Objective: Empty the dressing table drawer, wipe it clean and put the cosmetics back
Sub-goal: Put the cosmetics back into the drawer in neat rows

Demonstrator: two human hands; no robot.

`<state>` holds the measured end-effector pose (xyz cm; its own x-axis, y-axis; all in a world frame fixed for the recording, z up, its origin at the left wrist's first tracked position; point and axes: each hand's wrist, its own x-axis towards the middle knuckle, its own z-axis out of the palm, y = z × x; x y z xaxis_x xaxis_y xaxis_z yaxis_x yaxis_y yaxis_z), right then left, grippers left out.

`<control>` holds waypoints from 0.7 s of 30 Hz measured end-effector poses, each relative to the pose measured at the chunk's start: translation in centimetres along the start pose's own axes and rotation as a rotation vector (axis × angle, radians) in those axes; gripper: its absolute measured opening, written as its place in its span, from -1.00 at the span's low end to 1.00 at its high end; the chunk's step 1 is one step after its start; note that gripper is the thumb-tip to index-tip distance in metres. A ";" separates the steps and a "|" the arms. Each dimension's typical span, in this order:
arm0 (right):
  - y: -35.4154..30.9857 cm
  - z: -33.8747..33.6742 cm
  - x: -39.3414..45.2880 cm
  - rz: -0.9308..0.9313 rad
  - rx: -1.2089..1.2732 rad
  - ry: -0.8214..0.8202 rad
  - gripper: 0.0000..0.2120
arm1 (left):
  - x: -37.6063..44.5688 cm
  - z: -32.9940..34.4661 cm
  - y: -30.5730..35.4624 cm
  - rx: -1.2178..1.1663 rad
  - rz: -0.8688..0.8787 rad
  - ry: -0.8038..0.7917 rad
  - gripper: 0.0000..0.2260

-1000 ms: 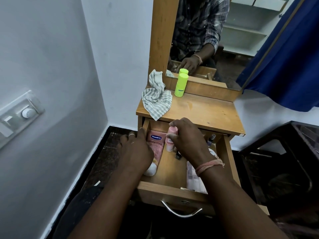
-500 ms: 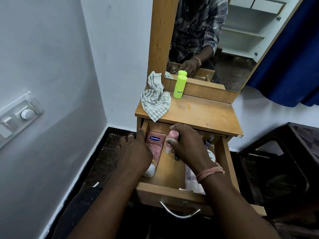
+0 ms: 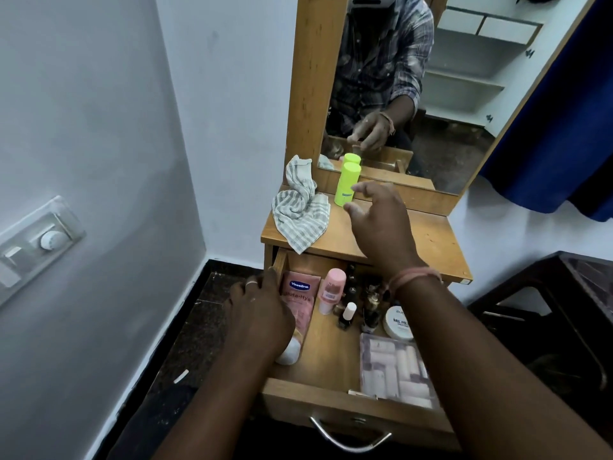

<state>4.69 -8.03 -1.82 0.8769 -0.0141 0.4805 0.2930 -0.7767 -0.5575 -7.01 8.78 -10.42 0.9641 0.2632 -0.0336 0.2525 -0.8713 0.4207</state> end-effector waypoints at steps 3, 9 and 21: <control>0.5 1.4 3.0 -0.066 -0.115 -0.050 -0.49 | 0.0 0.1 -0.1 0.016 0.002 0.012 -0.47; 1.1 2.9 5.5 -0.154 -0.367 -0.163 -0.36 | 0.1 0.3 -0.1 0.011 -0.003 0.013 -0.48; 1.1 -0.4 2.3 0.075 0.005 0.081 -0.65 | 0.1 0.4 -0.1 0.008 -0.001 0.017 -0.49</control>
<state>6.93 -9.19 -1.06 0.8628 -0.1234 0.4902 0.2294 -0.7686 -0.5973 -6.88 8.70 -10.84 0.9624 0.2709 -0.0187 0.2541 -0.8742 0.4137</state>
